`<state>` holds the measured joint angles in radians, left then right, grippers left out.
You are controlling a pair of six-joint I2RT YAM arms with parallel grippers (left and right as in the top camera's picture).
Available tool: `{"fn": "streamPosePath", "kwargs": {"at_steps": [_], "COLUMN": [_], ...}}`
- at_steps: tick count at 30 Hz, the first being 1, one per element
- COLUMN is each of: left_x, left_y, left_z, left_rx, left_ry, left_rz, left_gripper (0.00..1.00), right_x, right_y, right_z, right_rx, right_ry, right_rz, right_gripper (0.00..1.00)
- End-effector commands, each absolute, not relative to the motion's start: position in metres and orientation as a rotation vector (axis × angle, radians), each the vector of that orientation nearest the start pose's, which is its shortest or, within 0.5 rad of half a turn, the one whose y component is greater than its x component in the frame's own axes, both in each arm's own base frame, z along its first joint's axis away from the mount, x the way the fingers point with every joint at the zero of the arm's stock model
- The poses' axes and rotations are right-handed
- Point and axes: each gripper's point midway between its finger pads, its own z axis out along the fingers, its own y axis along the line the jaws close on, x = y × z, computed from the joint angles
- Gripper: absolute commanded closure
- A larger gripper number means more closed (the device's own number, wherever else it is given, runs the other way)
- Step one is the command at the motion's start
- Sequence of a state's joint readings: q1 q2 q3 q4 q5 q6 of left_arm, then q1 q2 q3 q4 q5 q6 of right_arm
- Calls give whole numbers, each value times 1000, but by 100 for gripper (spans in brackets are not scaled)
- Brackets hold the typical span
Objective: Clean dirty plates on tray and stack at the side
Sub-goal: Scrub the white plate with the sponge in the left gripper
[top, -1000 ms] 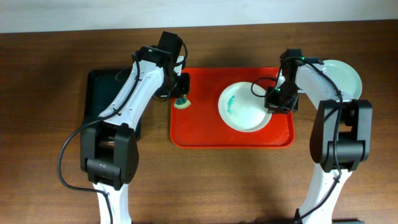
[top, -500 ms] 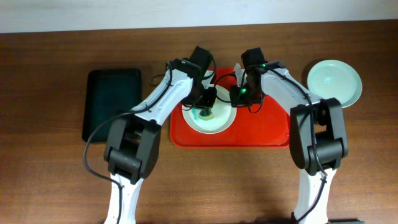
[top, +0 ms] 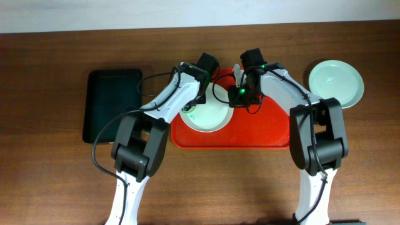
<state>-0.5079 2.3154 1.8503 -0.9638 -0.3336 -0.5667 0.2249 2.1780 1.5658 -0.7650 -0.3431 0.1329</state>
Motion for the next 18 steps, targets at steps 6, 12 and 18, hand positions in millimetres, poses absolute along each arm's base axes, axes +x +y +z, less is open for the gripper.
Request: {"fn": "streamPosePath", "kwargs": {"at_steps": [6,12,18], "left_x": [388,381,421], "left_y": [-257,-174,-116], "left_z": [42,-37,17], "left_rx": [176,31,-56], "left_ry": [3084,3028,2702], "left_rz": [-503,131,614], "left_gripper": [100,100,100], "right_x": [417,416,417], "right_y": [139,139,139], "right_z": [-16,-16,-16], "right_rx": [-153,-153,-153], "right_ry": [3030,3030,3030], "right_rz": [449,449,449], "right_gripper": [96,96,96]}}
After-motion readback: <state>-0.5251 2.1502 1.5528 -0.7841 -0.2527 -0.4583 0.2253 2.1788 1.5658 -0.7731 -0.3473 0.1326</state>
